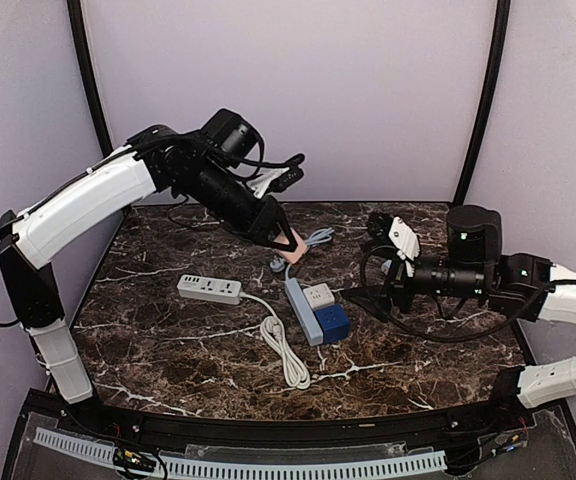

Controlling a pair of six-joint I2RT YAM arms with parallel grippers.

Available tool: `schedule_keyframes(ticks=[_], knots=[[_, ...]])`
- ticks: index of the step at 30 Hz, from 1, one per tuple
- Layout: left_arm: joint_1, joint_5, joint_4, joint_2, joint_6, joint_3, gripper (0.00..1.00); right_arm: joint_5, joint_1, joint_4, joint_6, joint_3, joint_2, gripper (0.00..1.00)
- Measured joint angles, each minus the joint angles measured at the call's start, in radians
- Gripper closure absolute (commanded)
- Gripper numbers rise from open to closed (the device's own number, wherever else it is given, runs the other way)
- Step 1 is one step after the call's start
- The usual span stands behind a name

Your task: Insert the plug

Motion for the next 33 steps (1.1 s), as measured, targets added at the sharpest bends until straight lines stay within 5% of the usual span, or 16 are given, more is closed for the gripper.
schedule_keyframes(ticks=[10,33], knots=[[0.009,-0.239,-0.003,-0.158,0.401,-0.121,0.99,0.016,0.000,-0.039,0.019,-0.019,-0.017,0.01],[0.116,-0.321,-0.199,-0.180,1.081,-0.215,0.99,0.021,0.000,-0.054,0.094,-0.040,-0.035,0.01]])
